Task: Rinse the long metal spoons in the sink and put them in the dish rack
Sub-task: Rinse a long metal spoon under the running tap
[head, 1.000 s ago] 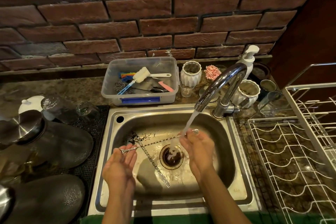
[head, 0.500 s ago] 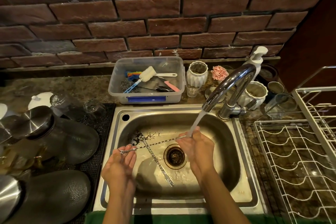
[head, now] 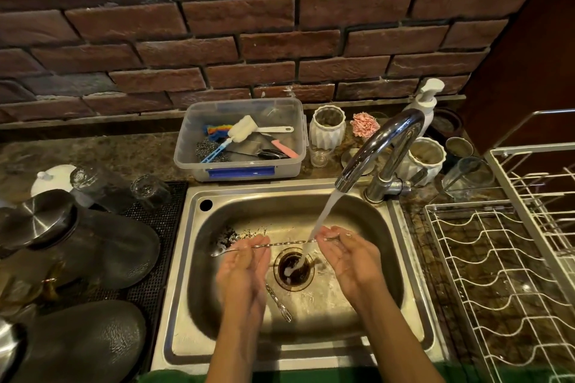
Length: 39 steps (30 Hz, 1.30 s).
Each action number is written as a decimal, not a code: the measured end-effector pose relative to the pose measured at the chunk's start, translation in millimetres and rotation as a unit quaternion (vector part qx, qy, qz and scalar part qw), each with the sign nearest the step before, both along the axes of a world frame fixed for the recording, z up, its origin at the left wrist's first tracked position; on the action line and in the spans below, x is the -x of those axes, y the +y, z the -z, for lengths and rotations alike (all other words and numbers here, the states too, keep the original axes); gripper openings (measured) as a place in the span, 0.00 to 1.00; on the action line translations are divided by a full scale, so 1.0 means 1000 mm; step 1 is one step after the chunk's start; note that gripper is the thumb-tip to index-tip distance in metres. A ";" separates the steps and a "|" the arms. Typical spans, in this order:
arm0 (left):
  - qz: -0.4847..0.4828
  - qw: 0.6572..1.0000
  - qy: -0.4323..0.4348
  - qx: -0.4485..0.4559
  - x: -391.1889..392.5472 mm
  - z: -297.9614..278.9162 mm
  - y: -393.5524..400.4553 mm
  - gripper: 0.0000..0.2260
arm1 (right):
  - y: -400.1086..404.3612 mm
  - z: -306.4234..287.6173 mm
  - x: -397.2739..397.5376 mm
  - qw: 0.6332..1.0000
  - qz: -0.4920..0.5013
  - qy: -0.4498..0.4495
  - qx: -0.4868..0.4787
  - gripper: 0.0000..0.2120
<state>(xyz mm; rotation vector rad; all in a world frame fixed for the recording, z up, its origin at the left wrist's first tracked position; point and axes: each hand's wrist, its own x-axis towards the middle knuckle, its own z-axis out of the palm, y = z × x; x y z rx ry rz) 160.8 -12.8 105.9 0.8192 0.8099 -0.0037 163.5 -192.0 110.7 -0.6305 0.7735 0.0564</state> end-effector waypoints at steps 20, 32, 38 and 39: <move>0.069 0.992 -0.013 0.101 -0.010 -0.008 -0.074 0.10 | -0.045 0.003 0.008 0.995 0.060 0.035 0.066 0.07; 0.072 0.992 -0.018 0.103 -0.007 -0.011 -0.082 0.11 | -0.061 0.000 0.016 0.995 0.072 0.013 0.071 0.07; 0.075 0.993 -0.017 0.087 -0.009 -0.013 -0.076 0.14 | -0.093 -0.002 0.030 0.991 0.097 0.040 0.084 0.11; 0.076 0.993 -0.011 0.093 -0.008 -0.012 -0.080 0.15 | -0.095 -0.003 0.034 0.990 0.104 0.038 0.087 0.13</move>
